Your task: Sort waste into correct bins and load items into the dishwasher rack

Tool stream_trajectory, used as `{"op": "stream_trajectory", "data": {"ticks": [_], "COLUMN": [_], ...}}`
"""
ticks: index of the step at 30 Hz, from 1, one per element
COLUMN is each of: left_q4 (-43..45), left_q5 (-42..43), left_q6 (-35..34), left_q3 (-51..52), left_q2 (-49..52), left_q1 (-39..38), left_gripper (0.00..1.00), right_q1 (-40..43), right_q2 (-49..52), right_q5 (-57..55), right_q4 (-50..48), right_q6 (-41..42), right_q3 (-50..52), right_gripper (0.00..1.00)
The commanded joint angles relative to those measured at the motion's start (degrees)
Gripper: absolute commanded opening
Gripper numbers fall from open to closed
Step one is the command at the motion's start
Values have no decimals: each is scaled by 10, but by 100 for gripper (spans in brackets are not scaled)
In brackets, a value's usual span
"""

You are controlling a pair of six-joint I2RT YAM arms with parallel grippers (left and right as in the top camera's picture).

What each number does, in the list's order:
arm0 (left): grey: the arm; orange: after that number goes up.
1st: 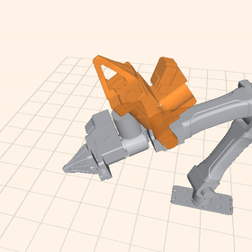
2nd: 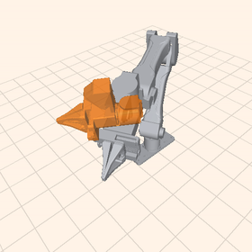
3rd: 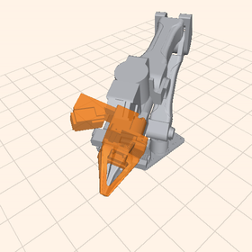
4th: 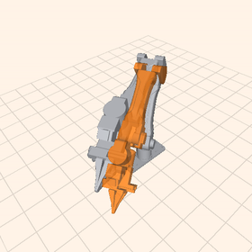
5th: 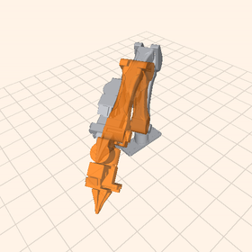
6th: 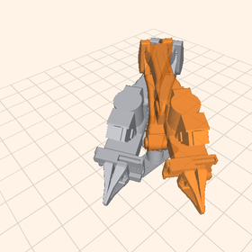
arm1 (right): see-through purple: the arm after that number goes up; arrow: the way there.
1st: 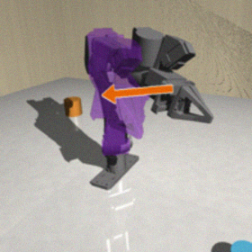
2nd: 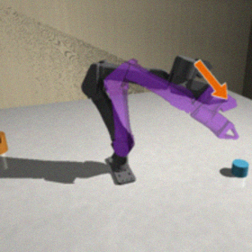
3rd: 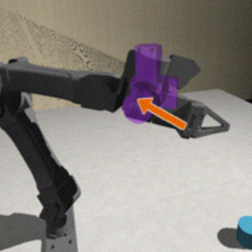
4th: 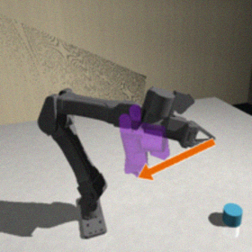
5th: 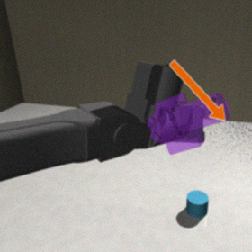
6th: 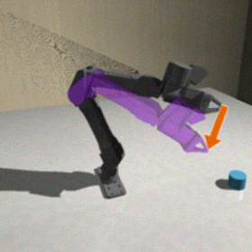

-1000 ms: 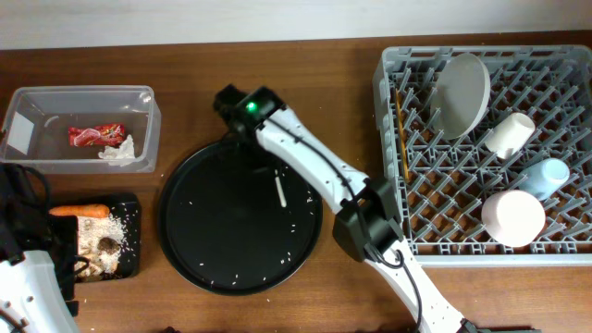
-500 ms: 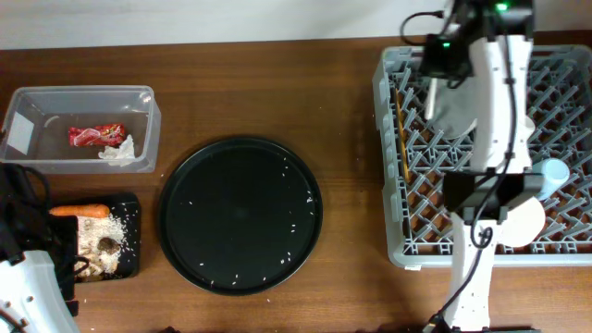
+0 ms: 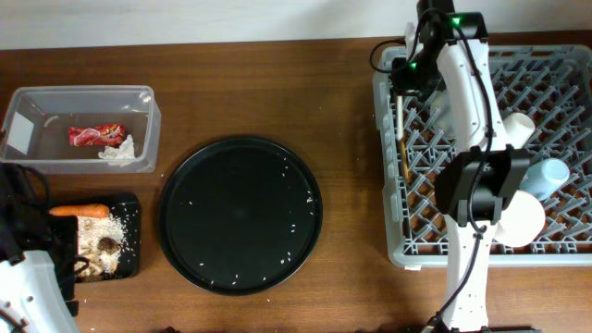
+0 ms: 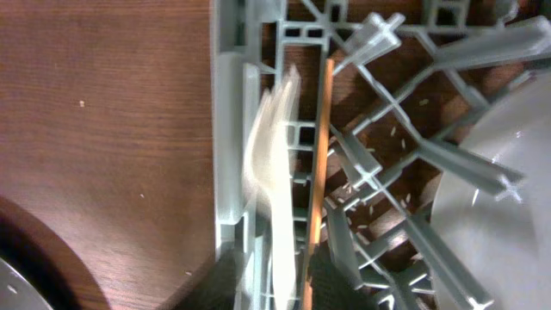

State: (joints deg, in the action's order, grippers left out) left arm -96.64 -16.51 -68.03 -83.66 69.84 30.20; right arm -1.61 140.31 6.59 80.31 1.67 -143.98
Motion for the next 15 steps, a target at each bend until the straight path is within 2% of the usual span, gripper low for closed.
{"op": "stream_trajectory", "data": {"ticks": [1,3,6,11,14,15], "left_q4": [-1,-1,-1,-1,-1,-1], "left_q5": [-2,-2,-2,-2,-2,-2], "left_q6": [-7,-7,-7,-7,-7,-7], "left_q3": [2,2,2,2,2,2], "left_q2": [-7,-7,-7,-7,-7,-7], "left_q1": [3,3,3,3,3,3], "left_gripper": [99,99,99,99,99,99], "right_q1": [-3,-3,-3,-3,-9,-21], "right_q2": [-10,-13,-42,-176,-260,-303], "right_q5": [3,3,4,5,14,34], "right_q4": [4,22,65,170,170,170], "right_q6": [0,1,21,68,99,99], "right_q3": [5,2,-20,-42,-6,36], "right_gripper": [60,66,63,60,60,61]}}
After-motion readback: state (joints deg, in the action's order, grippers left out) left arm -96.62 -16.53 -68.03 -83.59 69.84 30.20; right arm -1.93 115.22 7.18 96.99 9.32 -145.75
